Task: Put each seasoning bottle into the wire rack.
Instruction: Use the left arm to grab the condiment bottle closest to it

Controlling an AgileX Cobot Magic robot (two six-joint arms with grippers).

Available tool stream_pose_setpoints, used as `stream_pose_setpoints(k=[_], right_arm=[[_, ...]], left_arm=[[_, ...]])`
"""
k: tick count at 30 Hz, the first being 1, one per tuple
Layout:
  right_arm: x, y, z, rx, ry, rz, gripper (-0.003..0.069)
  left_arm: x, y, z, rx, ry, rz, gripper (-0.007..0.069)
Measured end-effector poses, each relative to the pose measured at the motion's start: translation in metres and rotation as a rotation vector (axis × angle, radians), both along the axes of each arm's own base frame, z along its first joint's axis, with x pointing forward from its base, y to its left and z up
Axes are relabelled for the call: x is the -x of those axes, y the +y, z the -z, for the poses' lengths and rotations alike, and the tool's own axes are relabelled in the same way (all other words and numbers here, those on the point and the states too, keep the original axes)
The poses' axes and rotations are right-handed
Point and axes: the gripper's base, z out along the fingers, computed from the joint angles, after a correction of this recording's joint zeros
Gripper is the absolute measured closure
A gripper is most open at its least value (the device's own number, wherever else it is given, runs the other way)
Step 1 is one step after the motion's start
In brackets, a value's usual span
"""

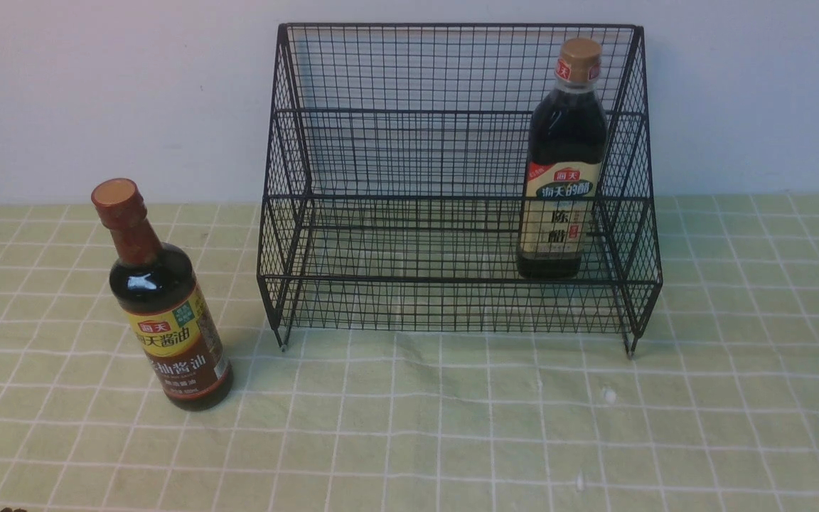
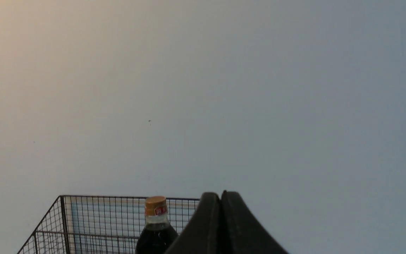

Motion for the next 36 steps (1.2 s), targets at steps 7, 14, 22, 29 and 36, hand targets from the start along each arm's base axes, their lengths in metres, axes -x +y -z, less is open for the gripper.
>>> stream_pose_setpoints(k=[7,14,22,29,36], right_arm=[[-0.013,-0.001,0.024,0.121,0.071,0.053,0.0671],[-0.031,-0.002,0.076,0.233,0.213,0.097,0.0671],[-0.04,-0.006,0.167,0.199,0.45,0.168,0.0671],[-0.04,-0.006,0.173,0.198,0.464,0.168,0.0671],[-0.04,-0.006,0.173,0.198,0.464,0.168,0.0671]], left_arm=[[0.0,0.0,0.0,0.0,0.0,0.0,0.0631],[0.0,0.0,0.0,0.0,0.0,0.0,0.0631],[0.0,0.0,0.0,0.0,0.0,0.0,0.0631],[0.0,0.0,0.0,0.0,0.0,0.0,0.0631],[0.0,0.0,0.0,0.0,0.0,0.0,0.0631]])
